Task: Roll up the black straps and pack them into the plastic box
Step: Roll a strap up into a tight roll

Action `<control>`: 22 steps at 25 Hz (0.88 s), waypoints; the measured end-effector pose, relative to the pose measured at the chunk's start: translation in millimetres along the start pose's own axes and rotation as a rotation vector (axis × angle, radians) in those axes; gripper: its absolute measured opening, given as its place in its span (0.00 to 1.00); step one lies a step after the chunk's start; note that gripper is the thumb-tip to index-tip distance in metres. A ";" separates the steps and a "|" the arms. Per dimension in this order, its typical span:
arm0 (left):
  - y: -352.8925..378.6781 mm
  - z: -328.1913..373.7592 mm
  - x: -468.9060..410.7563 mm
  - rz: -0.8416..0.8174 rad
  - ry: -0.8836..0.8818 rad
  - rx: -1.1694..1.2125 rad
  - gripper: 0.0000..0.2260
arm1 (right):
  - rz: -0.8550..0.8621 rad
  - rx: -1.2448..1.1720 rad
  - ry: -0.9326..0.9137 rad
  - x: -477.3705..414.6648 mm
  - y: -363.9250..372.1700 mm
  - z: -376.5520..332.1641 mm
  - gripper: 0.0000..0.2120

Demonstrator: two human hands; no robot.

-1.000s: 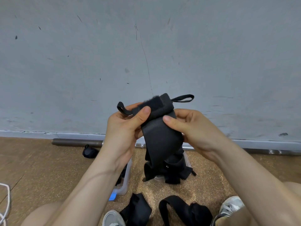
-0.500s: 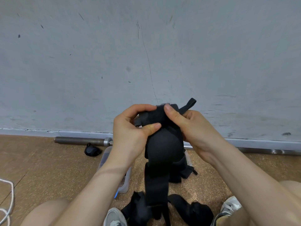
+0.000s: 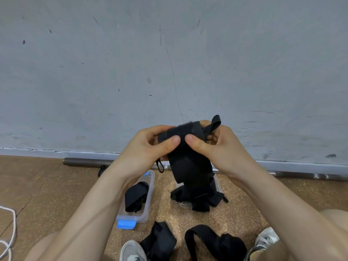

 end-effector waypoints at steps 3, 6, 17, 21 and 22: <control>2.4 2.9 1.9 0.067 0.099 -0.129 0.14 | -0.173 0.072 0.089 -3.6 -16.3 -6.4 0.12; 9.5 -0.6 4.3 0.037 0.097 -0.222 0.16 | -0.356 0.292 0.227 -0.1 -24.8 -8.9 0.17; 18.2 -19.8 -4.1 0.228 -0.004 -0.163 0.20 | -0.049 0.163 0.159 -10.4 -39.7 -1.2 0.10; 33.0 -24.6 -3.6 0.099 -0.060 0.115 0.10 | -0.030 0.014 0.172 -10.7 -40.4 -1.1 0.15; 34.3 -25.5 -4.0 0.107 -0.076 0.139 0.07 | 0.008 0.014 0.149 -10.6 -38.9 -0.5 0.13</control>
Point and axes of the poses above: each hand's wrist, its own x-axis away from the middle knuckle, its own y-axis out of the palm, z = x × y, the point moved 3 cm from there along -x, towards the middle knuckle, and after that the axes turned 1 degree about -z, right-handed, at the moved point
